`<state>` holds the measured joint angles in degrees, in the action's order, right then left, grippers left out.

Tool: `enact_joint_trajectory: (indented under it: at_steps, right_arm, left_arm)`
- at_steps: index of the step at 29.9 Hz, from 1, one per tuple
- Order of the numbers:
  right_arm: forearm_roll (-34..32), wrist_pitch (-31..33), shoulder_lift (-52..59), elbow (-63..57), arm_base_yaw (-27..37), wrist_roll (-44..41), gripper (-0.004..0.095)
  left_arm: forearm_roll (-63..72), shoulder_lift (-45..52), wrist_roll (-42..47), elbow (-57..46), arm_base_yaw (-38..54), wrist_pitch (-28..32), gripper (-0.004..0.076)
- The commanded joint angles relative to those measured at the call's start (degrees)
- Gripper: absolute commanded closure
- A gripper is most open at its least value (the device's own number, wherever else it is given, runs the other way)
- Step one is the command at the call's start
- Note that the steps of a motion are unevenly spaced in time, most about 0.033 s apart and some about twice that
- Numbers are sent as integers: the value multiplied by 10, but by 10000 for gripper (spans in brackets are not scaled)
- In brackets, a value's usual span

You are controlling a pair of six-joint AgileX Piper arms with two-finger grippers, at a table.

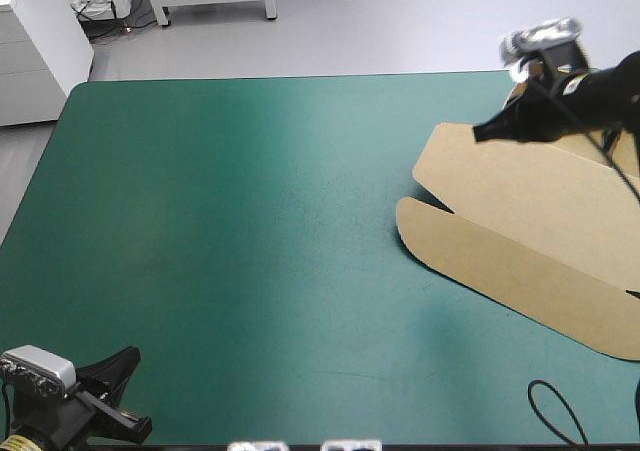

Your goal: Fold the box

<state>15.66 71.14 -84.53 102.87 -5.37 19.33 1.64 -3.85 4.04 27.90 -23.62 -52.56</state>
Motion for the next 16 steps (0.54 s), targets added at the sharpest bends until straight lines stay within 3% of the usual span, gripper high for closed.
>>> enact_joint_trajectory:
  at_steps: [1,6,16]
  right_arm:
    - [-51,-53,78,-106,-66,-3,910]
    - [-52,-201,207,-302,-91,-15,910]
    - [-104,-310,451,-563,-91,-31,910]
  left_arm:
    - [2,-9,2,14,0,40,734]
    - [2,-9,2,14,0,40,734]
    - [2,-9,2,14,0,40,734]
